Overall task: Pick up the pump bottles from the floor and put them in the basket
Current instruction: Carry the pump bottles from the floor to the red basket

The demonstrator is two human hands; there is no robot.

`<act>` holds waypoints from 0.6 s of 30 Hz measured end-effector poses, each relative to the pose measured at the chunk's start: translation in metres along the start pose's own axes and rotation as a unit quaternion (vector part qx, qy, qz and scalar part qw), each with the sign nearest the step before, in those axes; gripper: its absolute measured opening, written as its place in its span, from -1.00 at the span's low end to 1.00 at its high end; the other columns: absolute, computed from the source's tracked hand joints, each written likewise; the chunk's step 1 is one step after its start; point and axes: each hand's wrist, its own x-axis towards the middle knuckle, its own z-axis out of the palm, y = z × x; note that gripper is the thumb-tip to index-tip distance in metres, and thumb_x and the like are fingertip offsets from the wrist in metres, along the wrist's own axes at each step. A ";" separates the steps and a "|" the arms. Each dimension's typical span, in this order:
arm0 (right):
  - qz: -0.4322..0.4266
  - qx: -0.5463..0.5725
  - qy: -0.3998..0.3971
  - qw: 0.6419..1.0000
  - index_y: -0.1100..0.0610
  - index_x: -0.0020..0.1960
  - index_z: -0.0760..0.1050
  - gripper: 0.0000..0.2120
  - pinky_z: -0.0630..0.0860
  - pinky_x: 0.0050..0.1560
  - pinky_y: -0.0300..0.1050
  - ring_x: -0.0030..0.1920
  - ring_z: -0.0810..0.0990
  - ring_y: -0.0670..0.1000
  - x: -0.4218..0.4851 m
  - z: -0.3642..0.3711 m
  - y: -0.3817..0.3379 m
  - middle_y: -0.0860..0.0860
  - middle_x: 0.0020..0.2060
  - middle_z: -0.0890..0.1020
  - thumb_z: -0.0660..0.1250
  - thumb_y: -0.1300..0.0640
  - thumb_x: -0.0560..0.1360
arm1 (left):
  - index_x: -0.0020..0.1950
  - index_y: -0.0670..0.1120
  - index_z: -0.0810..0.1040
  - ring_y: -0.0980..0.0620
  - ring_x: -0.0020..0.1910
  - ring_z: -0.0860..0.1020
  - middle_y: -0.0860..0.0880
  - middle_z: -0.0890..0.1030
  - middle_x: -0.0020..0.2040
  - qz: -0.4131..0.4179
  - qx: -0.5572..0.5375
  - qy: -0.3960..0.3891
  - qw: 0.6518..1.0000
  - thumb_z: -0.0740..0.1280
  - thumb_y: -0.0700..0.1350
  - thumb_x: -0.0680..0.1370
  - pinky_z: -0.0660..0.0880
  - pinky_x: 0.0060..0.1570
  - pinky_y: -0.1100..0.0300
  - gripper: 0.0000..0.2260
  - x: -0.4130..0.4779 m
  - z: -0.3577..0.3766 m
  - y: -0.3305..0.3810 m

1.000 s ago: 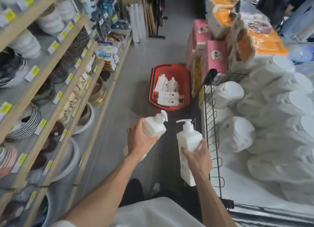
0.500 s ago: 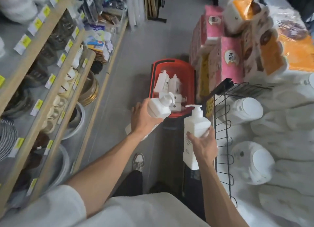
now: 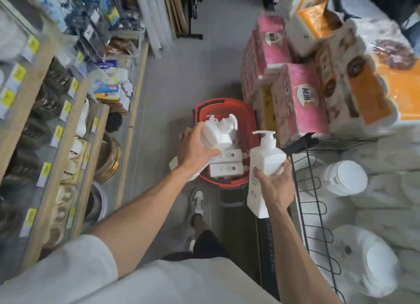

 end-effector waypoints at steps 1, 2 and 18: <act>0.004 0.004 0.005 1.000 0.02 0.20 0.33 -0.43 0.37 -0.05 -0.07 -0.08 0.52 0.04 0.009 0.005 -0.007 -0.03 -0.03 0.53 0.57 -0.06 0.34 | 0.35 0.11 0.38 -0.07 0.15 0.38 0.00 0.49 0.18 0.004 -0.001 -0.002 1.000 0.62 0.09 0.20 0.39 0.18 -0.01 -0.22 0.016 0.000 0.003; 0.009 0.008 0.007 1.000 0.03 0.20 0.34 -0.43 0.36 -0.04 -0.07 -0.07 0.51 0.04 0.019 0.011 -0.014 -0.04 -0.03 0.52 0.57 -0.05 0.35 | 0.33 0.12 0.39 -0.08 0.15 0.39 0.00 0.49 0.17 0.006 -0.001 -0.005 1.000 0.62 0.10 0.19 0.40 0.18 -0.02 -0.23 0.031 0.001 0.005; 0.100 0.010 0.027 0.995 -0.09 0.27 0.30 -0.31 0.58 0.08 0.18 0.04 0.64 0.14 0.151 0.118 -0.081 -0.02 0.09 0.61 0.47 -0.25 0.24 | 0.30 0.11 0.42 -0.06 0.20 0.45 0.03 0.54 0.20 0.041 0.033 -0.097 0.994 0.61 0.16 0.15 0.43 0.22 -0.06 -0.23 0.217 0.039 0.017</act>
